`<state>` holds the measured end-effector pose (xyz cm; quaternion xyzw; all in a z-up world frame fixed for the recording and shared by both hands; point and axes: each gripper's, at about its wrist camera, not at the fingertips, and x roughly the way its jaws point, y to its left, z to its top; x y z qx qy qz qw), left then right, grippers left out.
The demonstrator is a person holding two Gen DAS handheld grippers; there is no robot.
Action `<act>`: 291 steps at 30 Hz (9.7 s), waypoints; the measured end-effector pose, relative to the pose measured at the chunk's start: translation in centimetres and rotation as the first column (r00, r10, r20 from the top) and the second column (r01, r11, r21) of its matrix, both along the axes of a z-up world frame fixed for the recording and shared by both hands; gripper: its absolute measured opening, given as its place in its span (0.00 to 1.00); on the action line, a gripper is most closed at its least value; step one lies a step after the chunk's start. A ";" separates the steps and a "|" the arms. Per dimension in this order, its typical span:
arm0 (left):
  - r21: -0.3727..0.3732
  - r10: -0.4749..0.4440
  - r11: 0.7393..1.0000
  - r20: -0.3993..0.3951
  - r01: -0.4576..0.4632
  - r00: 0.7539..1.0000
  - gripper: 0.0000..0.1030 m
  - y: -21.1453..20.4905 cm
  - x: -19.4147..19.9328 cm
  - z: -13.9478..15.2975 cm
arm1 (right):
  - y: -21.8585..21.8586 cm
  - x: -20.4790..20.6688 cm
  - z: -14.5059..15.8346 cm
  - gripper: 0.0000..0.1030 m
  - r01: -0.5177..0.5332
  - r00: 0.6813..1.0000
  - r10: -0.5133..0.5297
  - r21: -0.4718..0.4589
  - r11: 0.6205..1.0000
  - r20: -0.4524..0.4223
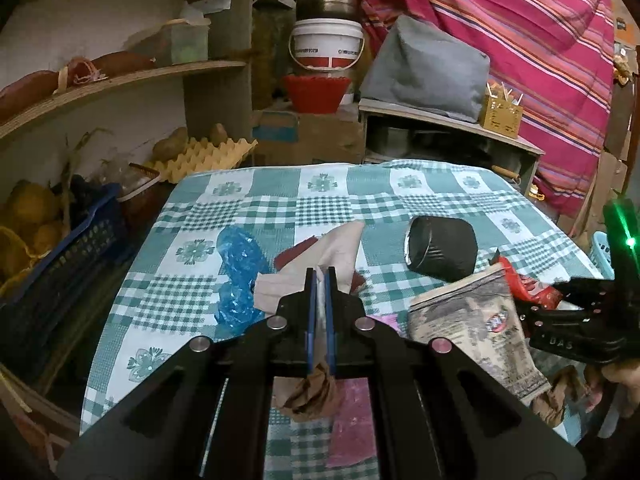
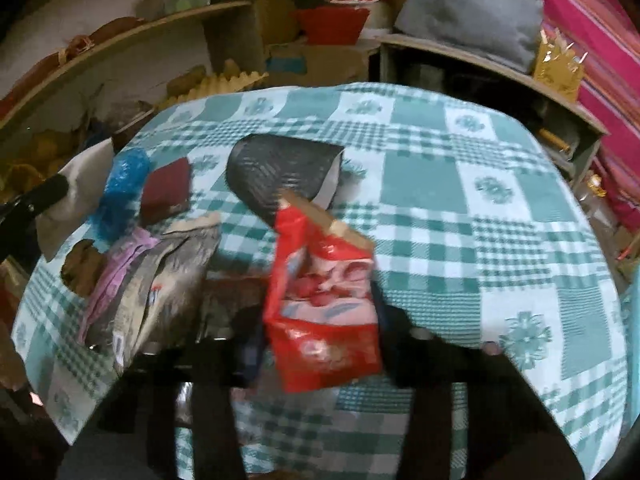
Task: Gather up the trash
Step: 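Grasp the red snack wrapper with the right tool while the left tool grasps the beige paper, then carry both items over the blue basket and open both tools to drop them, then grasp the brown paper with the left tool while the right tool grasps the newspaper-print bag, then carry the brown paper and newspaper-print bag over the blue basket, then open the left tool to drop the brown paper while the right tool releases the newspaper bag, then grasp the pink wrapper with the left tool while the right tool grasps the clear orange-strip bag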
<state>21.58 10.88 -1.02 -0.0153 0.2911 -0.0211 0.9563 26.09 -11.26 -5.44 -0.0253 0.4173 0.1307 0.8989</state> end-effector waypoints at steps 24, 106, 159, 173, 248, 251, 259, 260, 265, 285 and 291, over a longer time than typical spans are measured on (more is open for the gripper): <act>0.017 -0.217 0.976 0.082 0.216 0.973 0.03 -15.6 1.3 4.4 | -19.4 -4.5 8.6 0.22 0.224 0.951 -0.231 0.057 0.973 0.205; 0.065 -0.001 0.998 0.030 -0.001 1.000 0.95 -9.2 -1.1 1.8 | -22.3 -6.6 6.4 0.83 0.457 0.854 -0.461 0.073 0.886 0.241; 0.027 0.160 0.987 -0.008 -0.159 0.987 0.37 7.3 -2.7 -2.1 | 5.9 -3.1 2.0 0.81 0.030 0.989 -0.014 -0.109 0.994 0.144; 0.003 0.154 0.988 0.019 -0.154 0.988 0.38 6.7 -2.6 -0.9 | 5.5 -3.4 3.1 0.08 -0.078 0.982 0.088 -0.066 0.995 0.170; -0.027 -0.399 0.915 0.100 0.403 0.912 0.94 -40.2 2.6 6.1 | -43.7 -7.6 5.0 0.11 0.648 0.719 -0.669 0.167 0.743 0.191; -0.027 -0.361 0.930 0.108 0.366 0.926 0.95 -37.3 2.6 6.8 | -43.1 -6.9 4.6 0.59 0.675 0.697 -0.690 0.145 0.723 0.196; 0.013 -0.250 0.968 0.115 0.250 0.961 0.95 -28.8 1.5 6.9 | -39.9 -7.0 5.6 0.79 0.679 0.691 -0.682 0.106 0.726 0.239; 0.016 -0.229 0.973 0.112 0.229 0.967 0.95 -27.2 1.3 6.6 | -39.2 -7.1 5.9 0.82 0.671 0.698 -0.673 0.104 0.734 0.246; 0.037 -0.154 0.988 0.082 0.151 0.985 0.95 -21.4 0.6 5.2 | -35.6 -7.7 6.4 0.84 0.627 0.738 -0.626 0.088 0.774 0.252; 0.056 0.040 0.998 -0.007 -0.039 0.999 0.95 -6.4 -2.0 -1.1 | -19.7 -5.3 4.4 0.91 0.451 0.872 -0.435 -0.022 0.892 0.223; 0.035 0.029 0.999 -0.093 -0.025 0.995 0.95 -5.0 -1.6 -3.4 | -16.6 -4.9 4.0 0.93 0.403 0.897 -0.387 -0.034 0.915 0.214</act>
